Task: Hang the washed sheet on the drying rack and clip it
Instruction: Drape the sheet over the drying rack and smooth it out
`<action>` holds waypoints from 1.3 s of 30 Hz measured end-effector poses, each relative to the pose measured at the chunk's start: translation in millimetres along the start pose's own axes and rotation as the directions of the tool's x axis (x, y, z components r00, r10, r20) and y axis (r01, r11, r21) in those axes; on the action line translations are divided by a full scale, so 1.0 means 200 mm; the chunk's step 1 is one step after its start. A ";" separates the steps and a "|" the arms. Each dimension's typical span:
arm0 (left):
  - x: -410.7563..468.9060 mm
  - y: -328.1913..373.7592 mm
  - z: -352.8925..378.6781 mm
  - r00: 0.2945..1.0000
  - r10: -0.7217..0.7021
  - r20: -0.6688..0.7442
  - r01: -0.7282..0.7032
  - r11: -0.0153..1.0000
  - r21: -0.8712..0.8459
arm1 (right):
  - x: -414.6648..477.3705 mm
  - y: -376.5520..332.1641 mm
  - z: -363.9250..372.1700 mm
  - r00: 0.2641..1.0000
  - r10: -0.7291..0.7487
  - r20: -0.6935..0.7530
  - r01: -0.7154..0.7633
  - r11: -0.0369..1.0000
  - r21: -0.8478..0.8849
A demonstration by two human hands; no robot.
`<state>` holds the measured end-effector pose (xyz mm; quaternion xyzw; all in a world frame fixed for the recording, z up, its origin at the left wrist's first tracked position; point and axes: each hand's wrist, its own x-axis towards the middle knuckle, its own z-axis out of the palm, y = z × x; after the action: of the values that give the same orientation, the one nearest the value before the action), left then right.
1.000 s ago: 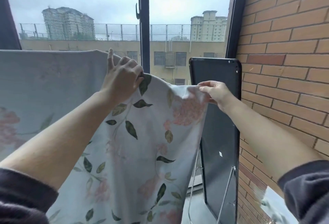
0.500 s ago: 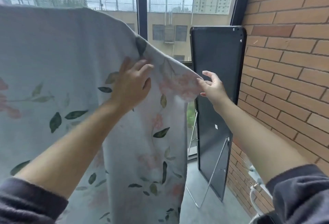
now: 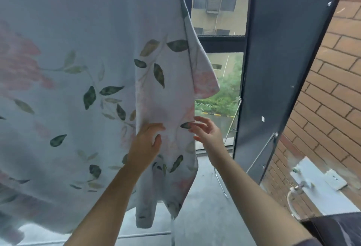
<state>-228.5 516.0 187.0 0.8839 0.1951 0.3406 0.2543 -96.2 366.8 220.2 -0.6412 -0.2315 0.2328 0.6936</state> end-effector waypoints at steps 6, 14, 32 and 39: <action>-0.29 -0.16 -0.12 0.965 -0.256 -0.061 0.248 0.962 -0.113 | -0.14 0.17 0.32 0.998 0.055 -0.002 -0.055 0.997 0.048; -0.57 -0.39 -0.53 0.914 -0.387 -0.124 0.357 0.911 -0.206 | -0.30 0.19 0.84 0.990 0.120 0.074 -0.123 0.992 0.037; -0.65 -0.95 -1.43 0.878 -0.443 -0.182 0.366 0.866 -0.342 | -0.43 0.05 1.93 0.988 0.062 0.143 -0.082 0.986 0.143; -0.54 -1.17 -1.62 0.854 -0.468 -0.225 0.406 0.872 -0.274 | -0.23 0.11 2.24 0.964 -0.001 0.267 -0.024 0.996 0.091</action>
<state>-570.6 749.1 204.6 0.7245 0.3879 0.4158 0.3895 -410.2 690.0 228.6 -0.5722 -0.3080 0.3317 0.6839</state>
